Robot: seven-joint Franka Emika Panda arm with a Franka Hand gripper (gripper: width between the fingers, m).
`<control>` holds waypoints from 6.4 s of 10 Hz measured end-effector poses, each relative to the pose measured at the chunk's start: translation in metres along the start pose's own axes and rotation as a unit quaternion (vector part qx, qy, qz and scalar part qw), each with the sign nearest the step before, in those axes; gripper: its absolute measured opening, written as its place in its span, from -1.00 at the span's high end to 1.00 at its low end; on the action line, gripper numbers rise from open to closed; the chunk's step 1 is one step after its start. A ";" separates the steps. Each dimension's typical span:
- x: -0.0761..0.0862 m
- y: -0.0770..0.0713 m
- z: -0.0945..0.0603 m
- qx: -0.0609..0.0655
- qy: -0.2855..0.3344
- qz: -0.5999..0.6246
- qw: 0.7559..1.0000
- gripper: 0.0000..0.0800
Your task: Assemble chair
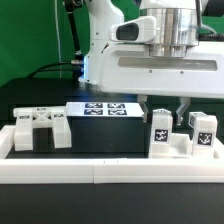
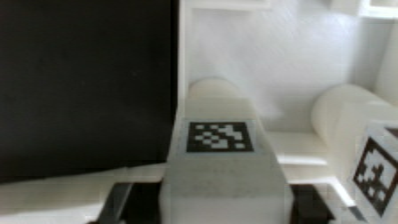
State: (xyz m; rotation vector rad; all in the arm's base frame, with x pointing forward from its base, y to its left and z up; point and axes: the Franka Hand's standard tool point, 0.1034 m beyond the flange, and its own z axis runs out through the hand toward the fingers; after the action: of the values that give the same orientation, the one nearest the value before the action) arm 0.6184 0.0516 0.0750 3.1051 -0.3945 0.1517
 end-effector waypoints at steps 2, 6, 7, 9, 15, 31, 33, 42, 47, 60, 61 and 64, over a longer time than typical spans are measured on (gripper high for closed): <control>-0.003 0.003 0.000 -0.002 -0.007 0.065 0.998 0.27; -0.006 0.010 -0.001 -0.011 -0.016 0.135 0.991 0.25; -0.006 0.010 -0.001 -0.011 -0.017 0.140 0.990 0.12; -0.006 0.010 -0.001 -0.011 -0.017 0.140 0.990 -0.22; -0.016 0.006 -0.036 0.008 -0.011 0.136 0.991 -0.62; -0.050 0.009 0.005 -0.002 0.020 0.091 0.996 -0.62; -0.051 0.008 0.005 -0.002 0.019 0.090 0.996 -0.62; -0.060 0.013 0.024 0.003 0.028 0.056 0.998 -0.62; -0.075 0.007 0.046 -0.009 0.014 0.047 0.999 -0.62; -0.084 0.012 0.060 -0.019 0.006 0.043 0.999 0.37; -0.084 0.014 0.057 -0.018 0.004 0.044 0.999 0.37; -0.081 0.020 0.029 -0.010 -0.011 0.047 0.999 0.37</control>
Offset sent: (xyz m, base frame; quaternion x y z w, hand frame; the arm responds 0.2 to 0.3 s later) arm 0.0028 0.0038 -0.0019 -0.0011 0.0038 0.2030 0.9792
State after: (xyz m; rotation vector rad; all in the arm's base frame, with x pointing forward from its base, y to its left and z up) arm 0.5380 0.0518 0.0382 3.0727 -0.5407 0.1146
